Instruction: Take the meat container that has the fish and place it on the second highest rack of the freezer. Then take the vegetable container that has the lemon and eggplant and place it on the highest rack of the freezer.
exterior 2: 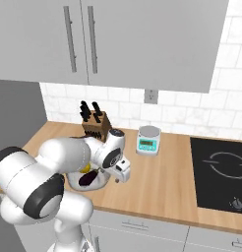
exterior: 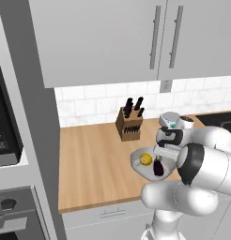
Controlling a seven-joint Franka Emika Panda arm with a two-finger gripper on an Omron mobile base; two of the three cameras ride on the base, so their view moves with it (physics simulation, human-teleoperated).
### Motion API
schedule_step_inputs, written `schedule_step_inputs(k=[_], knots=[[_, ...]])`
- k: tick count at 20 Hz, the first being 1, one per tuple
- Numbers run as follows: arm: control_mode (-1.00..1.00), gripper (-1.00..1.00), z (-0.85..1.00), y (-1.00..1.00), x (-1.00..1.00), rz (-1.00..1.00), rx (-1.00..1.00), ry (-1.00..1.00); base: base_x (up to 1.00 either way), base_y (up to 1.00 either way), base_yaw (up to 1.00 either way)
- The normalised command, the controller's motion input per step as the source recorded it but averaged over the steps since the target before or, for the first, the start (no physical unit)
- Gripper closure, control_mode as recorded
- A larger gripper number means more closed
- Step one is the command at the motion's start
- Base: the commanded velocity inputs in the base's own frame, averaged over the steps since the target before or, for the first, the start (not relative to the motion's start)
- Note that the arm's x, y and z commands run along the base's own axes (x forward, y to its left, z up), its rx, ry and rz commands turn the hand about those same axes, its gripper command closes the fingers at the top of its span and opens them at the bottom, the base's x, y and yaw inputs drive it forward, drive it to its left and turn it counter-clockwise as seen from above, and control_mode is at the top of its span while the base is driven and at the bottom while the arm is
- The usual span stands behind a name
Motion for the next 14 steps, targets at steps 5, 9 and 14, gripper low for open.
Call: schedule_step_inputs(k=[5, 9, 14], knots=[[-1.0, -1.0, 0.0, 0.0, 0.0, 0.0, 0.0, 0.0, 0.0, 0.0, 0.0], [-1.0, 1.0, 0.0, 0.0, 0.01, 0.0, 0.0, 0.0, 0.0, 0.0, 0.0], [-1.0, 1.0, 0.0, 0.0, 0.0, 0.0, 0.0, 0.0, 0.0, 0.0, 0.0]])
